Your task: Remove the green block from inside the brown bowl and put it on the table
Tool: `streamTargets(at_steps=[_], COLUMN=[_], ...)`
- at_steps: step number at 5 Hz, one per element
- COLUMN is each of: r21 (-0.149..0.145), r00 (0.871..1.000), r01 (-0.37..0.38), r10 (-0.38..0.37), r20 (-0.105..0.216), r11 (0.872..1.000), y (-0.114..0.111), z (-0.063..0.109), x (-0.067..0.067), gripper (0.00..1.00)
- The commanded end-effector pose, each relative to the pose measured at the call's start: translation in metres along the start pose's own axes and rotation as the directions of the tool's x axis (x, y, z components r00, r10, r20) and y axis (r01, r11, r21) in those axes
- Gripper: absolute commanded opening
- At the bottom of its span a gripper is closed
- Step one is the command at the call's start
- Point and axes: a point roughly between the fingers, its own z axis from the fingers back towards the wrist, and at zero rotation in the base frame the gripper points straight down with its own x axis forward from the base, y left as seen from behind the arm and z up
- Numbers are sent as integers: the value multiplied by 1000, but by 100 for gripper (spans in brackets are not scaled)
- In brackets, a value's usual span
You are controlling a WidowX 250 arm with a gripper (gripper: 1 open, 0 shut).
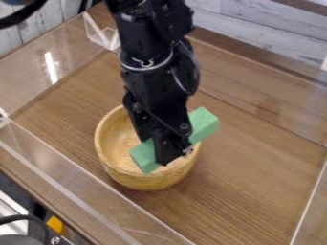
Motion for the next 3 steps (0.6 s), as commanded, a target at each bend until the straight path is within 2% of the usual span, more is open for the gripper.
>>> streamTargets(at_steps=[1, 3], r21=[10, 9], r00=[999, 998], r01=[6, 7], r10=[-7, -8], r20=[48, 57], r11=[1000, 1000], y=[-2, -8], z=[11, 15], x=[8, 8], gripper=[0, 0])
